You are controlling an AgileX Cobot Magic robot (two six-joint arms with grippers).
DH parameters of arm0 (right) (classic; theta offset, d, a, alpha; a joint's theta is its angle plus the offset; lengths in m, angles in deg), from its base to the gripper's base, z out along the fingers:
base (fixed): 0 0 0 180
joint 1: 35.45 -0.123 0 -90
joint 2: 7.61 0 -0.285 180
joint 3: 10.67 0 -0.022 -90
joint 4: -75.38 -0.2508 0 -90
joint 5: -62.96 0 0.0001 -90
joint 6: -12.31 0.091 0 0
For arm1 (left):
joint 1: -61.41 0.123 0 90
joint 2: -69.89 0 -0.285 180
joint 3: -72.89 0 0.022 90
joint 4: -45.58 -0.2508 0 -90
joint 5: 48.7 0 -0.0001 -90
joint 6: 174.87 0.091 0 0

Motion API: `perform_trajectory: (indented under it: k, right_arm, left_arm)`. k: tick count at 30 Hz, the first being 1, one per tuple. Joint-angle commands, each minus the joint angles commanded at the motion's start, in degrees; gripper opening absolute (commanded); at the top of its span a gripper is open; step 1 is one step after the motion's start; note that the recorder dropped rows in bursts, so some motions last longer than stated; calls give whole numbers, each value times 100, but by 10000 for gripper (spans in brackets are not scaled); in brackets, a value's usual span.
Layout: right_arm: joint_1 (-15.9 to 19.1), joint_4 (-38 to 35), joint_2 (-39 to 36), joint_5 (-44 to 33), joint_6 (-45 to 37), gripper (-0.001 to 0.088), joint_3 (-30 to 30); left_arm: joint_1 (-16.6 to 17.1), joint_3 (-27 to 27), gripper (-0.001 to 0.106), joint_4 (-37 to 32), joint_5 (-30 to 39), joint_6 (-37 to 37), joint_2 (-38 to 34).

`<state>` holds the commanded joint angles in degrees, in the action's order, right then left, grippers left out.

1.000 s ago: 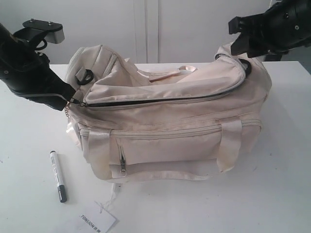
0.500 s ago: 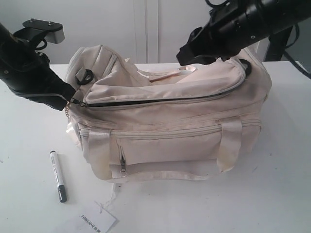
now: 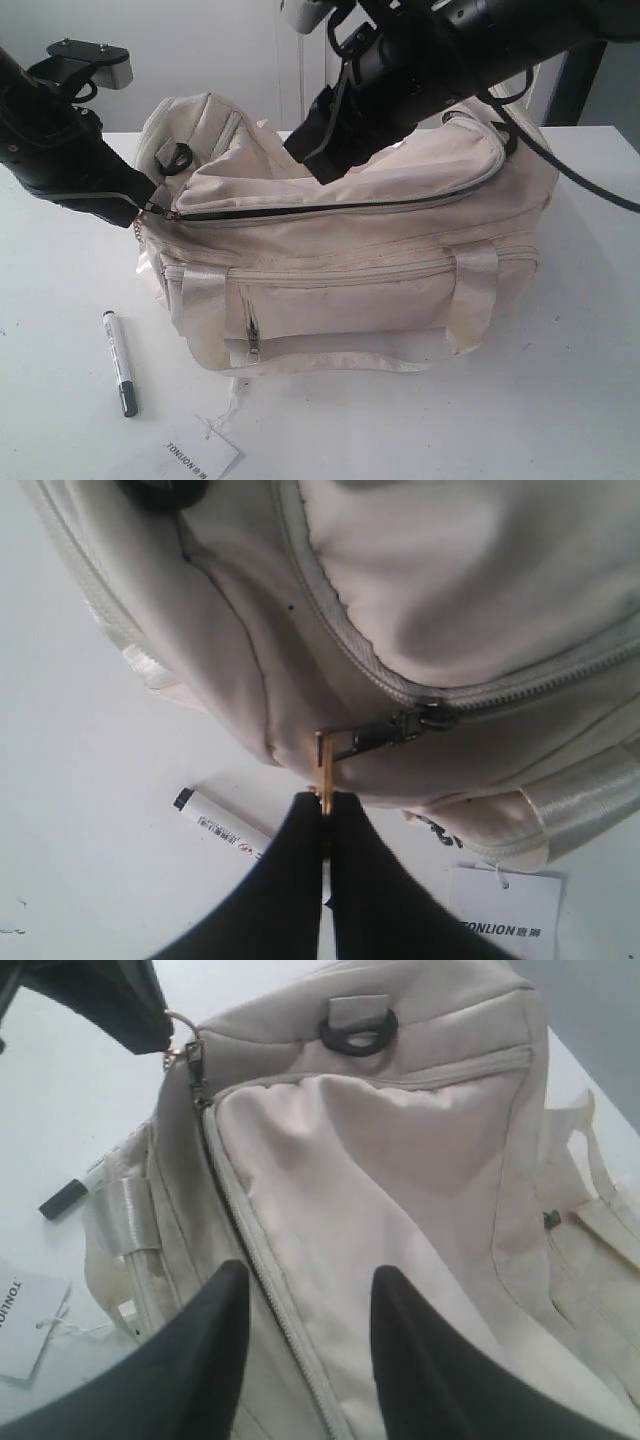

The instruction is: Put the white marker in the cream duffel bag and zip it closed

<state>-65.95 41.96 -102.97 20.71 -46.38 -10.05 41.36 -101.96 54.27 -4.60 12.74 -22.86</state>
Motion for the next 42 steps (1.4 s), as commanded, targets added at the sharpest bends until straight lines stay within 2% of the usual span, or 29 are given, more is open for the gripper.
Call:
perform_trajectory:
  k: [4,9,11,16,22,29,35,42]
  right_arm:
    - [-268,284,0,167,-225,385,185]
    - [-748,935,0,1001,-393,460,669]
    - [-926,935,0,1286,-848,472,880]
    - [-1229,974,0,2291,-1330,476,1339]
    - [-1244,974,0,3085,-1613,476,1599]
    - [-1244,983,-343,3123,-1614,476,1611]
    - [-1244,972,-671,3589,-1614,473,1611]
    - [-1244,951,-827,3543,-1589,469,1611]
  left_arm:
    - [0,0,0,0,0,0,0]
    - [0,0,0,9,0,0,0]
    - [0,0,0,23,0,0,0]
    - [0,0,0,17,0,-11,0]
    - [0,0,0,17,23,-12,0]
    - [0,0,0,66,23,-12,0]
    - [0,0,0,168,23,-12,0]
    - [0,0,0,167,0,-12,0]
